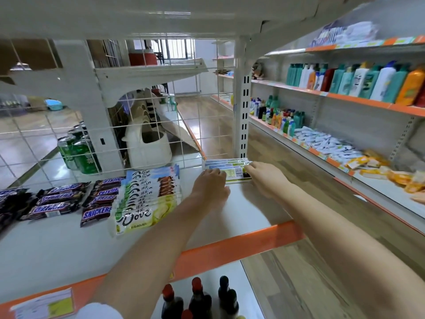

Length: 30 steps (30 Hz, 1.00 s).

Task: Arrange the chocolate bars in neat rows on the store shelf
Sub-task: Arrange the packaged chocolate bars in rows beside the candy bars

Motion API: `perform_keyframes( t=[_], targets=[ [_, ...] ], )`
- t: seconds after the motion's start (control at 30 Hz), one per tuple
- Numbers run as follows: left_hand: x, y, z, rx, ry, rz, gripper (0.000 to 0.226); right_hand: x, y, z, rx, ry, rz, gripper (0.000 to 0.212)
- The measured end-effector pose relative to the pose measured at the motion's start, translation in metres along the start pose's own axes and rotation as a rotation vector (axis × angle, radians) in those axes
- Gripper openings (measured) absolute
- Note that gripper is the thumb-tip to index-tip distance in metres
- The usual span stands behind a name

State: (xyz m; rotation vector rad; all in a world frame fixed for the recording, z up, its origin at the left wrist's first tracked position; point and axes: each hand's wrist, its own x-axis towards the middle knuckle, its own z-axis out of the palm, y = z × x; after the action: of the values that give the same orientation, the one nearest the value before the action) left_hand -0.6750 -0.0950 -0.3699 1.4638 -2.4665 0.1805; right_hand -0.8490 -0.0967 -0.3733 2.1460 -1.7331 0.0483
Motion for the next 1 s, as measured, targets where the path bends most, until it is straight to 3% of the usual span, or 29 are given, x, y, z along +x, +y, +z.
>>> perform_keyframes(
  t=[0.53,0.83,1.0],
  targets=[
    [0.003,-0.02,0.01,0.03,0.04,0.02,0.049,0.01,-0.007,0.005,-0.034,0.044,0.046,0.023],
    [-0.01,-0.027,-0.001,0.03,0.1,0.045,0.044,0.0,-0.012,0.001,0.137,0.071,0.071,0.015],
    [-0.023,-0.034,-0.017,0.098,0.194,0.092,0.06,0.004,-0.019,-0.024,0.521,0.074,0.154,0.012]
  ],
)
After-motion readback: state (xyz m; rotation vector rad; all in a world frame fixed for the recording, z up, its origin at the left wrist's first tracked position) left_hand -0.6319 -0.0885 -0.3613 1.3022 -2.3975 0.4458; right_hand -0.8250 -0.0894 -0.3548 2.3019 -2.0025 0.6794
